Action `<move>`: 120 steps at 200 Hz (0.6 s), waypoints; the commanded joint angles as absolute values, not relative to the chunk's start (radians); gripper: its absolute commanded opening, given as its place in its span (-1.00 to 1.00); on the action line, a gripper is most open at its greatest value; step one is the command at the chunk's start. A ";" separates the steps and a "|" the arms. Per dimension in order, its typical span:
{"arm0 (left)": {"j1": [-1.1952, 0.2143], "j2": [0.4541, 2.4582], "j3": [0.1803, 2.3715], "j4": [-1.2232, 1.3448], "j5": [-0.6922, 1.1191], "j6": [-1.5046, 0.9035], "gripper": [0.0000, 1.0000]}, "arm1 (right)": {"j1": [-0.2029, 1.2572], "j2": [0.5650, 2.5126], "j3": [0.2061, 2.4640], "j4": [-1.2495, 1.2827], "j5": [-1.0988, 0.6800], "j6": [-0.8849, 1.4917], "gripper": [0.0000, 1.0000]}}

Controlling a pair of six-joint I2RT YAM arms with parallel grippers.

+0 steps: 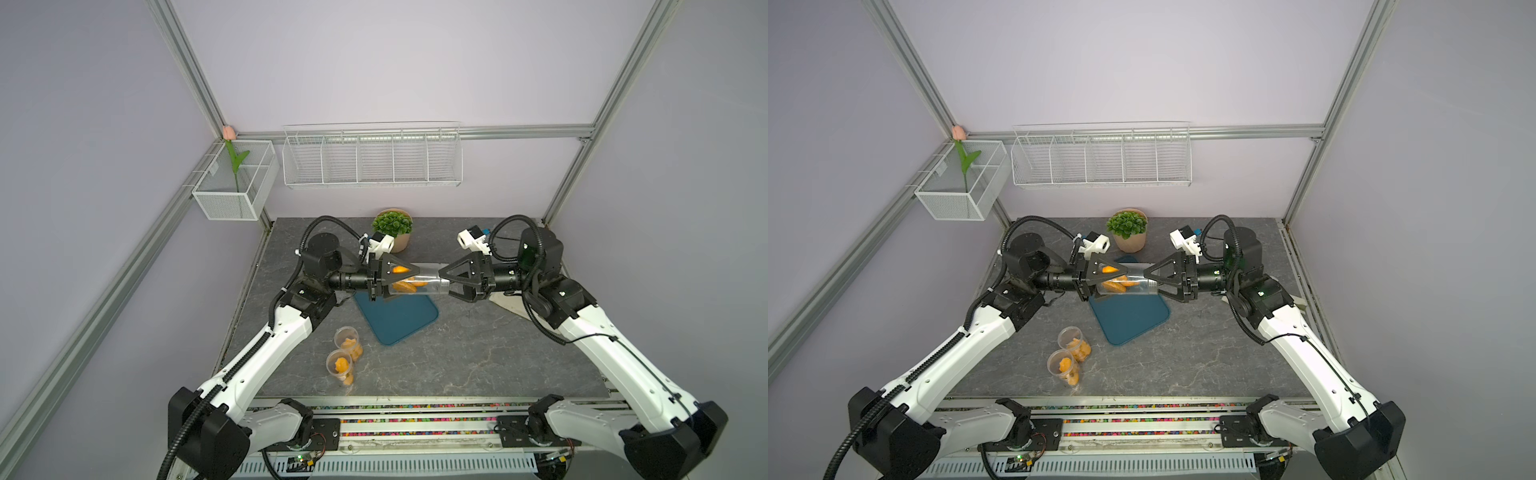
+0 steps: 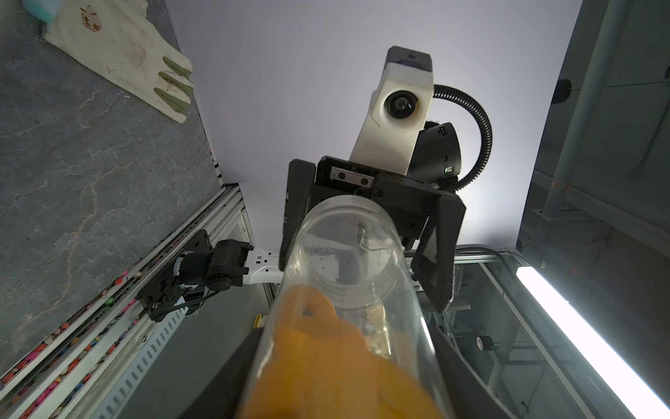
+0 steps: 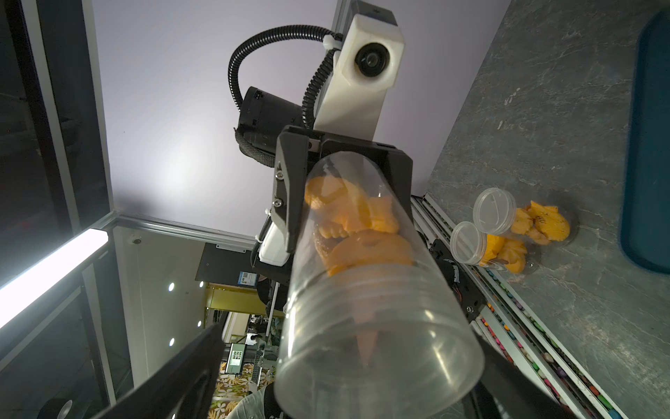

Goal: Pour the cookies out of the jar
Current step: Unscrew the lid from the jar.

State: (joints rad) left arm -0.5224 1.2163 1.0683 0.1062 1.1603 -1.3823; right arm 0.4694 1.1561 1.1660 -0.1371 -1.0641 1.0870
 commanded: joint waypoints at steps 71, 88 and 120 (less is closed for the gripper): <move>-0.522 1.199 1.072 0.136 1.161 -1.382 0.21 | 0.476 1.104 1.112 -0.030 -1.104 1.186 0.57; -0.522 1.196 1.069 0.135 1.161 -1.382 0.21 | 0.476 1.100 1.114 -0.028 -1.101 1.184 0.48; -0.522 1.190 1.069 0.132 1.164 -1.384 0.21 | 0.475 1.097 1.128 -0.085 -1.098 1.103 0.42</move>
